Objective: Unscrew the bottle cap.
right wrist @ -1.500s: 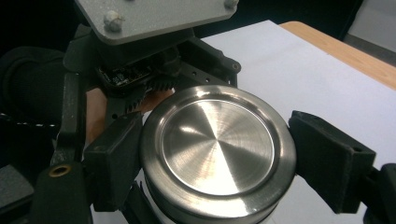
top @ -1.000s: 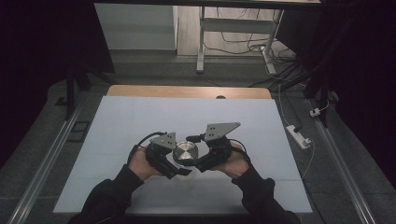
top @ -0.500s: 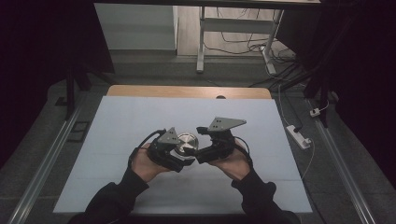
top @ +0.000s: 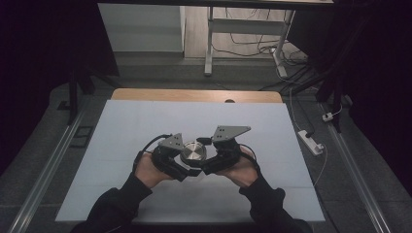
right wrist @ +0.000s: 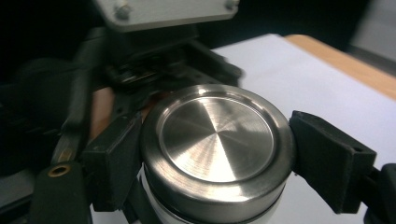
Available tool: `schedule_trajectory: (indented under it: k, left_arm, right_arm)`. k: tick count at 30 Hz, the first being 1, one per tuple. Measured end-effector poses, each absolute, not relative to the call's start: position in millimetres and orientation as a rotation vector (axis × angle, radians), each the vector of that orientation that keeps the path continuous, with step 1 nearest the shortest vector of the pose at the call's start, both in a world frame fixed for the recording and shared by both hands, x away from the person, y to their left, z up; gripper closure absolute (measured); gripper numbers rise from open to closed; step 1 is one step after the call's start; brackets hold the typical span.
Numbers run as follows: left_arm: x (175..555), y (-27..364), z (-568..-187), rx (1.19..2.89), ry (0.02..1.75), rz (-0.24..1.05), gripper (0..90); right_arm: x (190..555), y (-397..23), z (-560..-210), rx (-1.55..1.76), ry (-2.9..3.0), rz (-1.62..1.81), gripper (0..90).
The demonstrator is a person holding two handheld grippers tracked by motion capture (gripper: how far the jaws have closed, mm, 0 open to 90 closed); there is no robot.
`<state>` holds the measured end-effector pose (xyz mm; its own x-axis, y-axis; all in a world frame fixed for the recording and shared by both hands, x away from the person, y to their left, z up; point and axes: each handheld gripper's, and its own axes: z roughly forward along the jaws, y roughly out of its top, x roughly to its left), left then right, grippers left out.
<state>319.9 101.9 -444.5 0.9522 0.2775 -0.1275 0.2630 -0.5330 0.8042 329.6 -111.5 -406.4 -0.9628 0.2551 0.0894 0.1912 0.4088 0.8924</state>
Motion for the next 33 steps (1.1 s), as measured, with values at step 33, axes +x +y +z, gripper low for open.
schedule_trajectory:
  k: [33]
  left_arm:
    - [318.5,103.8,-440.5,2.154,0.359,0.012,15.3]
  right_arm:
    - [324.4,-110.0,-401.3,0.427,2.577,1.632,19.9]
